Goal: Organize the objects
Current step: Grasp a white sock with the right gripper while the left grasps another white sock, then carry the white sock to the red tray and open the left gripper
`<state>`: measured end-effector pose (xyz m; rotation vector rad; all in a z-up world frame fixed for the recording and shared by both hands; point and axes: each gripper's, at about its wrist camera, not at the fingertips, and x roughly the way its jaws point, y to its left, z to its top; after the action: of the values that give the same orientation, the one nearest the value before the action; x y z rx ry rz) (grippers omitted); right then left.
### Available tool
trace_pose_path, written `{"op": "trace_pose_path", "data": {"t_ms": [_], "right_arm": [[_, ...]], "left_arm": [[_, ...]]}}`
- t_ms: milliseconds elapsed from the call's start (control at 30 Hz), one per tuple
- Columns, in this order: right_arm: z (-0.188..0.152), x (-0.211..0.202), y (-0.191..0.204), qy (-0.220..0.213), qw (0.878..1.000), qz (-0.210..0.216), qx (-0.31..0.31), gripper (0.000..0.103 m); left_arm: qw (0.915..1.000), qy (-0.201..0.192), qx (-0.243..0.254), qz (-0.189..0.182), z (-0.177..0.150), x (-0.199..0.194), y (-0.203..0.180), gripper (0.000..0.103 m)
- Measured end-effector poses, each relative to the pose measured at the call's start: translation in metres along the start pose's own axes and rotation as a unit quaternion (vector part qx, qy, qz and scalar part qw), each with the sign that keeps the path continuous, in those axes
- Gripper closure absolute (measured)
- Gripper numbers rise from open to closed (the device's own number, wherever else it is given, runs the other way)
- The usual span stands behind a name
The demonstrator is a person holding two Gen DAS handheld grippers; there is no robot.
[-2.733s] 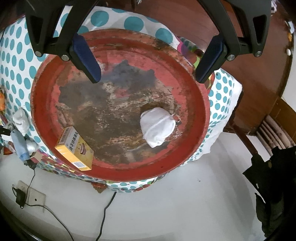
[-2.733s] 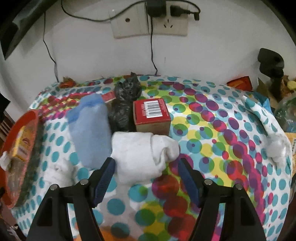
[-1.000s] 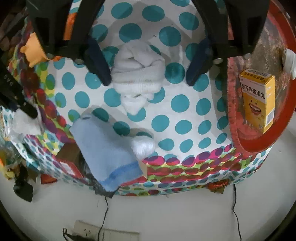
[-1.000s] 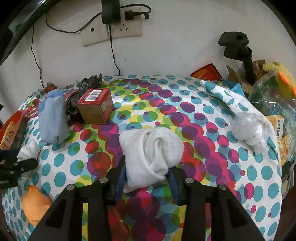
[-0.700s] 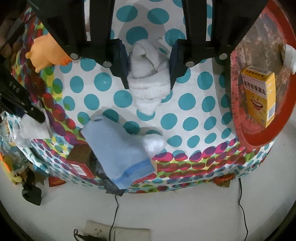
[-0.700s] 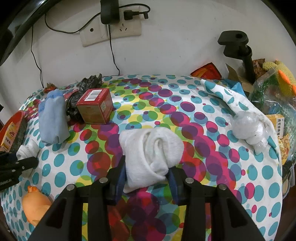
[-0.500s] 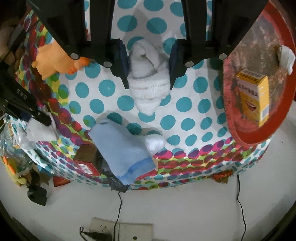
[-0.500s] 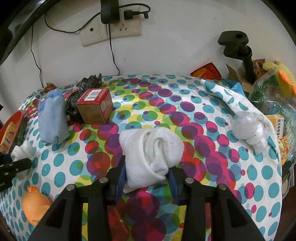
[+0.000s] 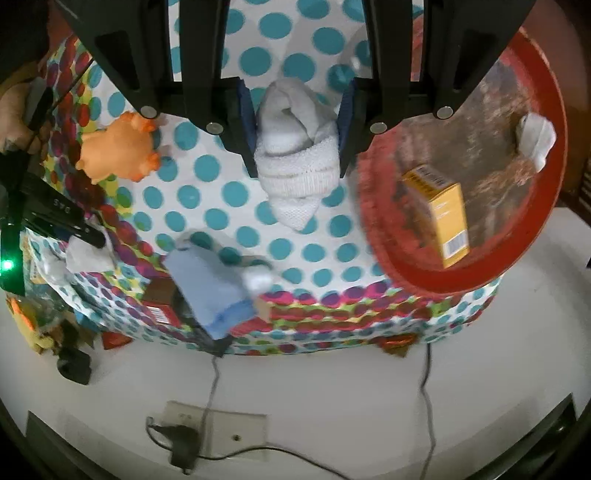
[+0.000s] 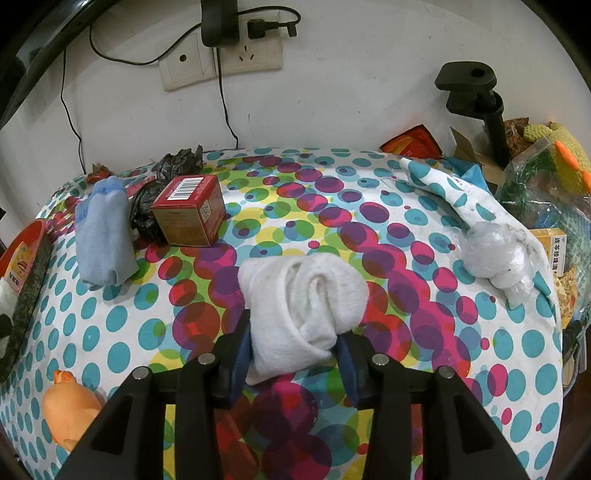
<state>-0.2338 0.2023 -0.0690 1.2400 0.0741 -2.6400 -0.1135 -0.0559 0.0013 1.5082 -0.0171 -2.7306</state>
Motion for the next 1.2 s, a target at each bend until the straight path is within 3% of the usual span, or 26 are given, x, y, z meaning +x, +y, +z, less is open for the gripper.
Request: {"op": "trace_pose_path", "data": {"t_ms": [400, 800, 1200], "right_arm": [[0.0, 0.0, 0.0, -0.001, 1.0, -0.002, 0.001, 0.06], [0.0, 0.0, 0.001, 0.0, 1.0, -0.002, 0.001, 0.06], [0.0, -0.001, 0.001, 0.0, 1.0, -0.009, -0.003, 0.06]], "left_arm": [[0.9975, 0.0, -0.056, 0.044, -0.012, -0.016, 0.072, 0.068], [0.988, 0.031, -0.12, 0.092, -0.045, -0.003, 0.152, 0.068], [0.9794, 0.048, -0.155, 0.12, -0.066, 0.007, 0.197, 0.068]]}}
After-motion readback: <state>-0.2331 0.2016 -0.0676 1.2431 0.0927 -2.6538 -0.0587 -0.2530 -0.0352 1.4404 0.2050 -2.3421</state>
